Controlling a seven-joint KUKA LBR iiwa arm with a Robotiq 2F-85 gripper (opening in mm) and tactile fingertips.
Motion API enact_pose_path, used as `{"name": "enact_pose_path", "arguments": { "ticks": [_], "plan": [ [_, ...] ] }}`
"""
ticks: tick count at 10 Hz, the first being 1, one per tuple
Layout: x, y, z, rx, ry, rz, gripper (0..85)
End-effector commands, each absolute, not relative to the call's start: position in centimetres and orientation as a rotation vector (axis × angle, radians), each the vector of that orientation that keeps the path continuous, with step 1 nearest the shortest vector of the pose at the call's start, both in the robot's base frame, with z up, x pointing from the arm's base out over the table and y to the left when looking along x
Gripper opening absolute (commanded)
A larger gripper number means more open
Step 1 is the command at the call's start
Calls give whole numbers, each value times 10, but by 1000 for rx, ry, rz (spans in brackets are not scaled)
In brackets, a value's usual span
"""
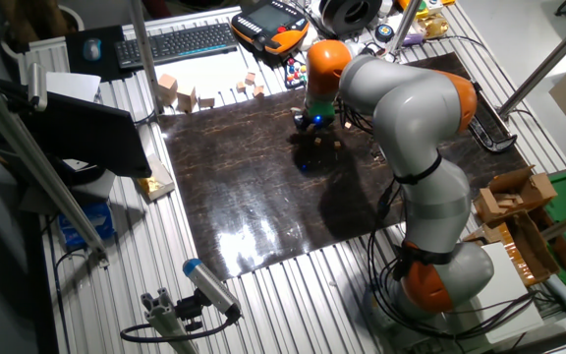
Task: Stack the blocks in a vertical line of five
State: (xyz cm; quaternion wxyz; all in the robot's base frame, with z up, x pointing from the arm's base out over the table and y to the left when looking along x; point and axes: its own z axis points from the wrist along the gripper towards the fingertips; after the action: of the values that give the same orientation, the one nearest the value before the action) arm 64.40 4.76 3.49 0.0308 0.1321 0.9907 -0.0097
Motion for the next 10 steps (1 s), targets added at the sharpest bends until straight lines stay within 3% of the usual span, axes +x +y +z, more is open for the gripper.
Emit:
{"name": "enact_pose_path", "arguments": {
  "ticks": [1,5,6,7,10],
  "plan": [
    [645,47,35,403,3053,-30,347],
    [645,46,34,410,3052,-27,290],
    [645,46,34,413,3053,-18,177],
    [646,45,35,406,3055,-9,7],
    [647,39,48,382,3052,-23,10]
  ]
}}
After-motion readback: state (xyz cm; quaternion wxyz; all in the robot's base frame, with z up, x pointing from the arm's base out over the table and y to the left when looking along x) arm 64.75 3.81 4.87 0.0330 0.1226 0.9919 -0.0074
